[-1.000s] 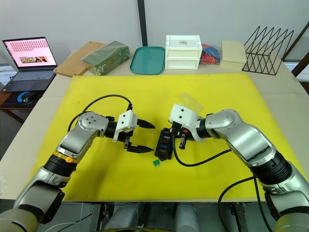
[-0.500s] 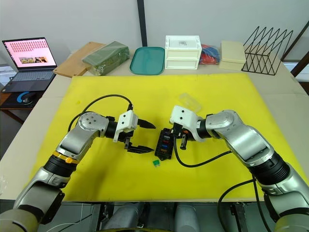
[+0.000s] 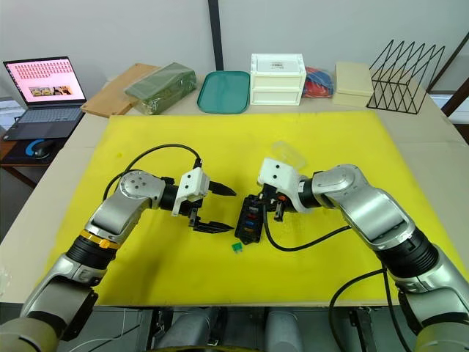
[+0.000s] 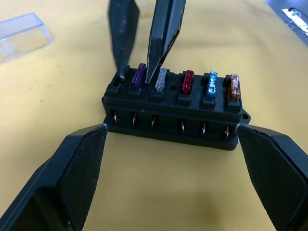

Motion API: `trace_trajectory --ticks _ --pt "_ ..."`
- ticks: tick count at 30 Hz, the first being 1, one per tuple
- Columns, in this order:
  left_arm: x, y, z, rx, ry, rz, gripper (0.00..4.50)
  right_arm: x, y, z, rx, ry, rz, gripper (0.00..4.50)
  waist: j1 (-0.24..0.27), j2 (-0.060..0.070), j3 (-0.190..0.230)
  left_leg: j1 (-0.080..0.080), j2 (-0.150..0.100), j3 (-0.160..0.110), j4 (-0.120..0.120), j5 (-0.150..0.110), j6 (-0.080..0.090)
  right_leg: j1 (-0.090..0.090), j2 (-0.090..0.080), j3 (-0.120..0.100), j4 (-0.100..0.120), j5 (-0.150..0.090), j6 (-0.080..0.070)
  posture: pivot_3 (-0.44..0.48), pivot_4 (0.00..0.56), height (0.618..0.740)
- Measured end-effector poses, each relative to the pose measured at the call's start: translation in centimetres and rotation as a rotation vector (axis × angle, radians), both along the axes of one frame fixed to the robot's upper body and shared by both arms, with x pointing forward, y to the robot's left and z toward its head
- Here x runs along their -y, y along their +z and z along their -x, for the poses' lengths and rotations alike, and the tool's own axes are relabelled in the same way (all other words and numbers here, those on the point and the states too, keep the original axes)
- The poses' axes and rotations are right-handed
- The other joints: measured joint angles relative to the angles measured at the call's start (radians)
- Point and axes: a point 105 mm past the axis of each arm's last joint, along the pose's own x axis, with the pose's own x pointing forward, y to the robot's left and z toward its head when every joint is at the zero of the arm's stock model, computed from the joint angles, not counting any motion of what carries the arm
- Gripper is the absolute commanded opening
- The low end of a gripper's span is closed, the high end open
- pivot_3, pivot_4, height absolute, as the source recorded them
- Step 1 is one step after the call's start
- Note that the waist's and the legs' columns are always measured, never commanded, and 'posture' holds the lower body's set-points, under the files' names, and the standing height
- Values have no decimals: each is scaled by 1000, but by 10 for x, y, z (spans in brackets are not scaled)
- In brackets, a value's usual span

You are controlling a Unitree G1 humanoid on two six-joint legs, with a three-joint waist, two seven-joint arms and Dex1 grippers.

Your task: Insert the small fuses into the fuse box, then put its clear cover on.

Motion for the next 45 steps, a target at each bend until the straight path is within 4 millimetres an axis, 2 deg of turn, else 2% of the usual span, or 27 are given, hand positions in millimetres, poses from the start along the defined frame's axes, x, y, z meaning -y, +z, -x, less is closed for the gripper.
trace_trajectory --ticks 11,18,21,22,25,45 --pt "0 0 0 1 3 0 4500 -1 3 2 -20 -2 -17 895 0 0 0 0 0 0 0 0 0 0 0 0 0 0 0 0 150 740" --pt "0 0 -1 1 6 0 4500 -6 19 7 -12 30 -65 895 1 0 0 0 0 0 0 0 0 0 0 0 0 0 0 0 150 740" --pt "0 0 -2 0 8 0 4500 -8 20 7 -7 36 -73 360 0 0 0 0 0 0 0 0 0 0 0 0 0 0 0 0 150 740" --pt "0 0 -2 -1 8 0 4500 -9 21 7 0 40 -77 59 0 0 0 0 0 0 0 0 0 0 0 0 0 0 0 0 150 740" --pt "0 0 -2 0 8 0 4500 -10 22 7 14 45 -82 22 0 0 0 0 0 0 0 0 0 0 0 0 0 0 0 0 150 740" --pt "-1 0 -1 3 6 -2 4500 5 -4 2 59 41 -8 22 1 0 0 0 0 0 0 0 0 1 0 0 0 0 0 0 150 740"
